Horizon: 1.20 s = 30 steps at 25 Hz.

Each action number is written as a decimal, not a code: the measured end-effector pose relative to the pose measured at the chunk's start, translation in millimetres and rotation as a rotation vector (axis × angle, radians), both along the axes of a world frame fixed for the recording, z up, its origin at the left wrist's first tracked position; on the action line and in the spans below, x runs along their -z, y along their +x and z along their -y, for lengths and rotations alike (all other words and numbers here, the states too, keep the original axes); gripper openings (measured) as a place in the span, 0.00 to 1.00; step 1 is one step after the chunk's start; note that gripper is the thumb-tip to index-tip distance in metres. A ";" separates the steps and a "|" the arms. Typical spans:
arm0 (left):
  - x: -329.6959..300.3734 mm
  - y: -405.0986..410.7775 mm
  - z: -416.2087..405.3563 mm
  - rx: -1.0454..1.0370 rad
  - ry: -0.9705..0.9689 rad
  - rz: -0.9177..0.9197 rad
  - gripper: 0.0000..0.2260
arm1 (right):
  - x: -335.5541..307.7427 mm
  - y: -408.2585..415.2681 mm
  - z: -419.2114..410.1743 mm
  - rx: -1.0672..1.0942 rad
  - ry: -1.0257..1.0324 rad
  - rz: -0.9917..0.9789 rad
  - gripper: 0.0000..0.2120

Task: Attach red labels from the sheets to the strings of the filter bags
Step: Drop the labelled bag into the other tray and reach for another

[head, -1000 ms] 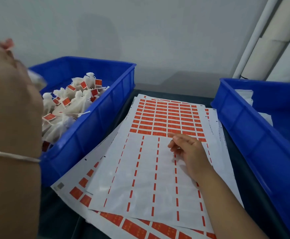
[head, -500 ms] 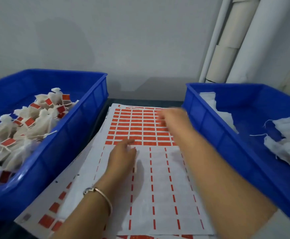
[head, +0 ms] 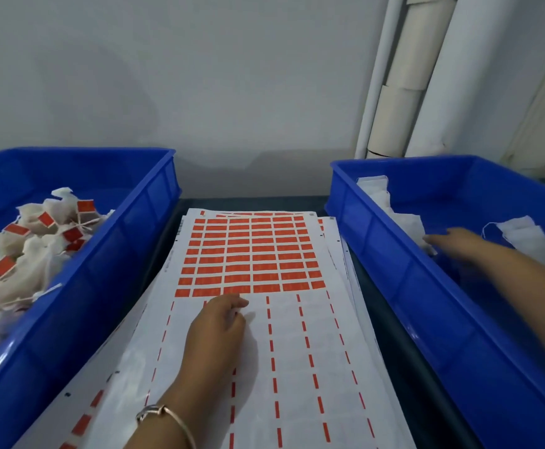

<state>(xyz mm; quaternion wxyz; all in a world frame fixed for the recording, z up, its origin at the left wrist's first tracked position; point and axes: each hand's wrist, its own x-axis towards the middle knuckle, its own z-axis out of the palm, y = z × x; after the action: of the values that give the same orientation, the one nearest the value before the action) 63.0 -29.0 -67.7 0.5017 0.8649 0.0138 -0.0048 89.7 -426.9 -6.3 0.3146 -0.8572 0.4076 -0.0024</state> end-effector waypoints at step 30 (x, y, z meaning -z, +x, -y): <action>-24.9 -1.8 -10.4 0.008 -0.549 -0.119 0.08 | -61.8 -32.6 -261.7 -0.491 0.284 0.671 0.01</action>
<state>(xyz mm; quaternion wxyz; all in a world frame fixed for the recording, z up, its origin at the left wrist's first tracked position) 61.2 -18.6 -42.8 0.7154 0.6950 0.0381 -0.0610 57.1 -165.1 55.5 0.5356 -0.8286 0.0631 -0.1499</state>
